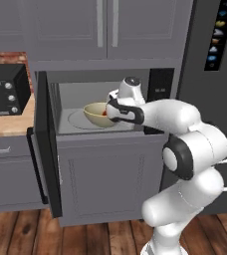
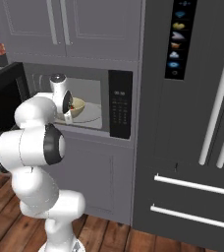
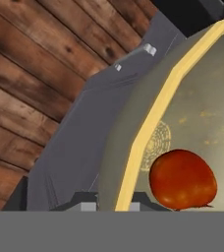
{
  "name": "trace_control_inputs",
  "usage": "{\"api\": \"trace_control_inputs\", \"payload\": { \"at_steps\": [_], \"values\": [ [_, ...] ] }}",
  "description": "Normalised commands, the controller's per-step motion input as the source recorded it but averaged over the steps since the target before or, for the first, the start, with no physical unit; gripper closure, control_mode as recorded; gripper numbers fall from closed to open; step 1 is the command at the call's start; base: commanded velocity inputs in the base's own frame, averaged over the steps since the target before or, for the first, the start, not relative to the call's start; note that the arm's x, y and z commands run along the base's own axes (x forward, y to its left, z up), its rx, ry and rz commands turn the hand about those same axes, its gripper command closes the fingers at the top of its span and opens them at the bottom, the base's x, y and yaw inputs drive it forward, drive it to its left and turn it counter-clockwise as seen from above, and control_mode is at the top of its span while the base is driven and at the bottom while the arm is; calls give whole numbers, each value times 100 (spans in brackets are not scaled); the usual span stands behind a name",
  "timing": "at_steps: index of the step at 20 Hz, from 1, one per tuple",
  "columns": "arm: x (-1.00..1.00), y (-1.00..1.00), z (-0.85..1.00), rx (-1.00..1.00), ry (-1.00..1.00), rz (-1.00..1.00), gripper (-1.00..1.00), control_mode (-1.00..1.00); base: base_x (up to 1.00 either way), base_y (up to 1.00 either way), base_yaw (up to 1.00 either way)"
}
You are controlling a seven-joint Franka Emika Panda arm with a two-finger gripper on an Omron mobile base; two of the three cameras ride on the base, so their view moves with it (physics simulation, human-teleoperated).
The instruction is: Pick the tomato from the sink and place it in the bowl. Then pick the bowl and place it in the microwave. Then close the microwave door and press the start button.
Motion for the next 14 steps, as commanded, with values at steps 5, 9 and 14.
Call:
{"api": "trace_control_inputs", "payload": {
  "at_steps": [5, 9, 14],
  "values": [
    [71, 17, -48, 0, 4, 0, 100, -100, 0, 0, 0],
    [68, 3, -26, 0, 0, 0, 100, -100, 0, 0, 0],
    [66, 1, -36, 0, 0, 0, 100, -100, 0, 0, 0]
  ]
}}
